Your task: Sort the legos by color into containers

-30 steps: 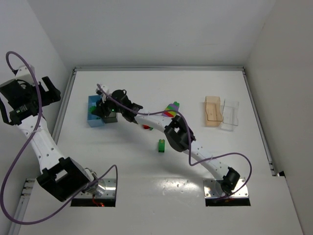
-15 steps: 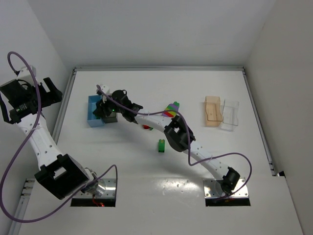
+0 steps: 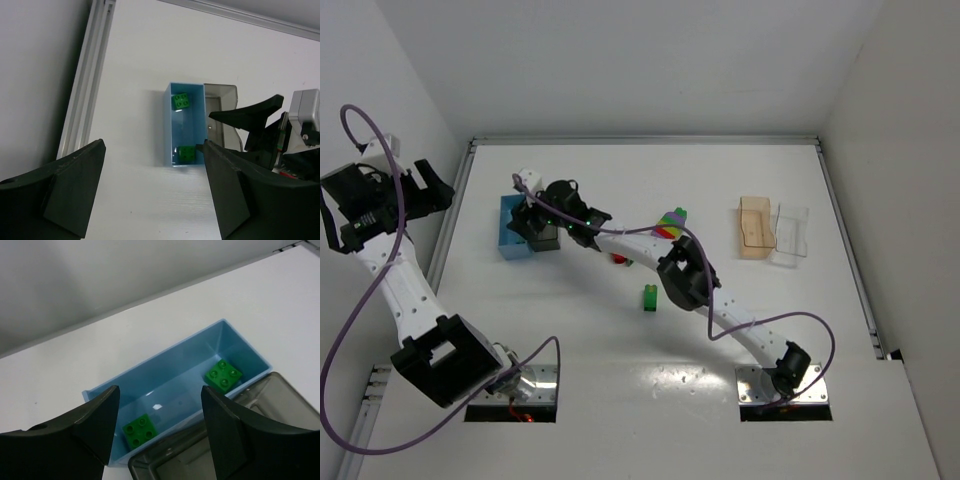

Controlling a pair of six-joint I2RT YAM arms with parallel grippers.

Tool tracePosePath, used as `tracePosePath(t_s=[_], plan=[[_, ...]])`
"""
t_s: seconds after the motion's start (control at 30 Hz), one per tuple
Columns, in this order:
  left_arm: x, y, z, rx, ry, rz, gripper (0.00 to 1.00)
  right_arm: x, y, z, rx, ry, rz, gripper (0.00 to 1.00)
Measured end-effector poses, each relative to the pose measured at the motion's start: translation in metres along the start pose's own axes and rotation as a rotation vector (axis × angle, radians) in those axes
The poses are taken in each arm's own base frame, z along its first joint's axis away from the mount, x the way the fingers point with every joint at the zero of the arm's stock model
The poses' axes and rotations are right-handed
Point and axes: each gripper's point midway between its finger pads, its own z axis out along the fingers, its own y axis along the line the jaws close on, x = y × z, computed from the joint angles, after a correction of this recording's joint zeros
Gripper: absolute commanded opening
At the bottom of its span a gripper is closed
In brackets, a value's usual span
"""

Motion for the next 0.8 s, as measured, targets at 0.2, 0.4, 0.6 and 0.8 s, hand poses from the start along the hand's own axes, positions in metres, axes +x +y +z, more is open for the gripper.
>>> tracePosePath(t_s=[0.2, 0.4, 0.6, 0.8], plan=[[0.005, -0.017, -0.002, 0.098, -0.003, 0.027, 0.85, -0.056, -0.025, -0.033, 0.058, 0.022, -0.057, 0.67], [0.01, -0.067, -0.015, 0.279, -0.021, 0.156, 0.85, -0.163, -0.113, -0.152, 0.228, 0.025, -0.089, 0.67], [0.044, -0.175, -0.018, 0.627, 0.058, 0.326, 0.83, -0.17, -0.173, -0.331, 0.41, 0.192, -0.128, 0.63], [0.103, -0.231, -0.013, 0.782, 0.216, 0.352, 0.82, -0.058, -0.091, -0.408, 0.236, 0.486, -0.111, 0.59]])
